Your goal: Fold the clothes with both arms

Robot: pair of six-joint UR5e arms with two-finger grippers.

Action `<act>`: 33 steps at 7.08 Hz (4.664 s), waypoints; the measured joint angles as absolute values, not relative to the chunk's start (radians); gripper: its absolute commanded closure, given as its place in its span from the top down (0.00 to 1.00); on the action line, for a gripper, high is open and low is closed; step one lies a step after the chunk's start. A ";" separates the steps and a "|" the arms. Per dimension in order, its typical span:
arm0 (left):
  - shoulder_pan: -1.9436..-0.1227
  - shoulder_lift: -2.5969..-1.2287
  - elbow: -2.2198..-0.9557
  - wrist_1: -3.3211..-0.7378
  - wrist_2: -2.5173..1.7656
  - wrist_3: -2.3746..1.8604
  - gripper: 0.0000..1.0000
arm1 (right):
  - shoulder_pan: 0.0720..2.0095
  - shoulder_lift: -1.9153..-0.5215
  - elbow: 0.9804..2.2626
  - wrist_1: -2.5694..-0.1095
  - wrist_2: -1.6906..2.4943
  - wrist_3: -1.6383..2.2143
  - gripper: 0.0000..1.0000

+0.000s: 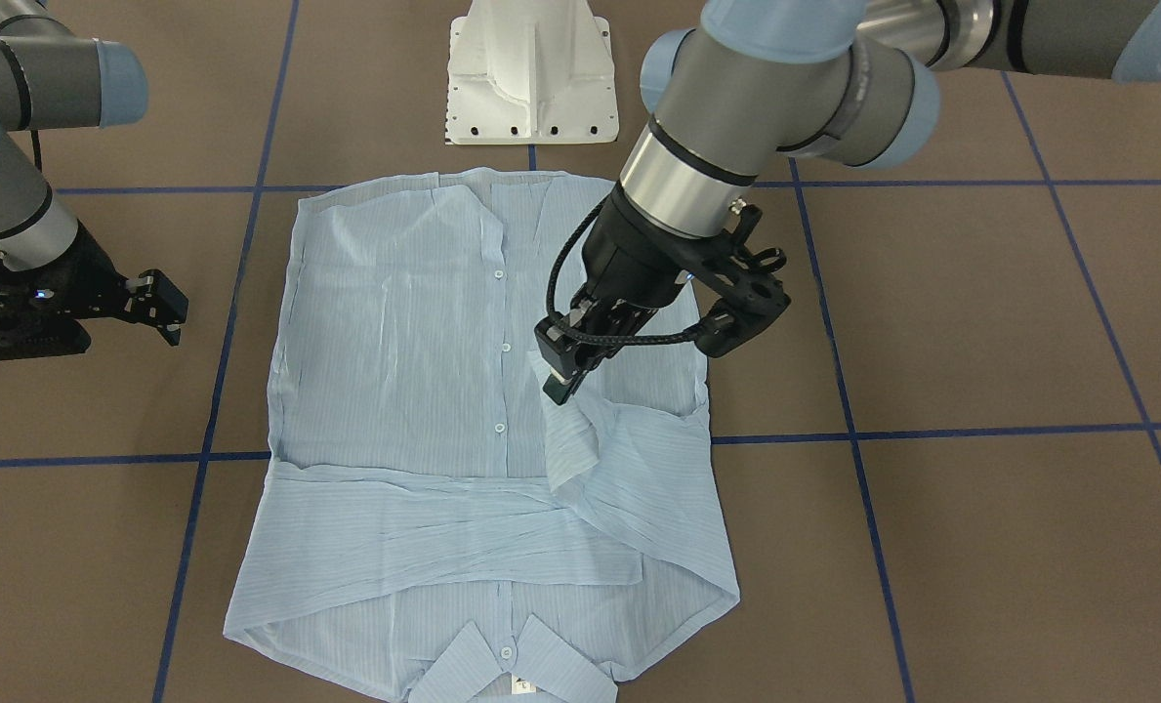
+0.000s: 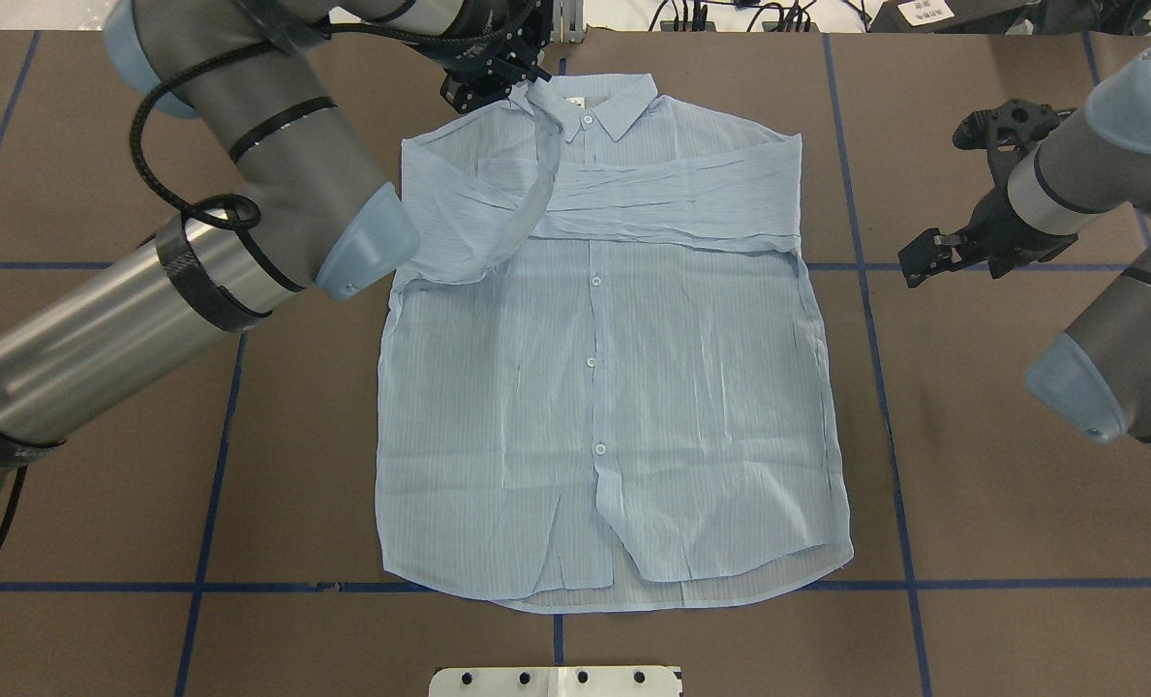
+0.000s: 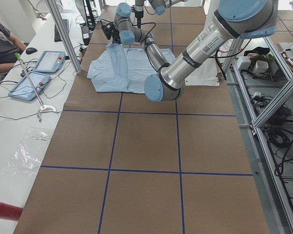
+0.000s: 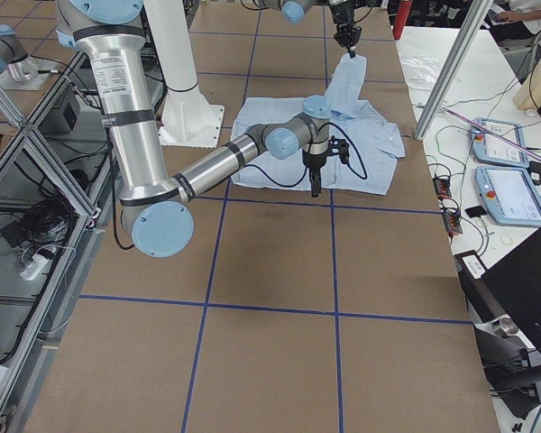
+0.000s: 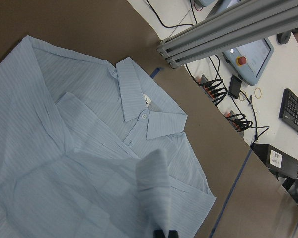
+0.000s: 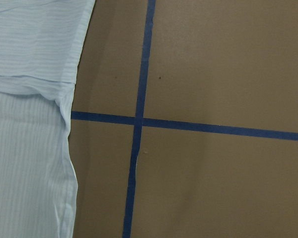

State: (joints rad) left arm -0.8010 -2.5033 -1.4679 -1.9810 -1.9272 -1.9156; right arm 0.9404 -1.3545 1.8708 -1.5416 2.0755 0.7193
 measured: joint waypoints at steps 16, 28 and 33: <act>-0.622 -2.172 -1.753 -1.941 -1.848 -1.349 0.99 | 0.450 -1.497 2.063 -1.321 1.729 1.404 1.00; -0.617 -2.149 -1.792 -1.932 -1.843 -1.344 0.99 | 0.330 -1.566 2.029 -1.321 1.832 1.464 0.58; -0.618 -2.149 -1.785 -1.933 -1.841 -1.344 0.98 | 0.334 -1.565 2.019 -1.323 1.846 1.461 0.42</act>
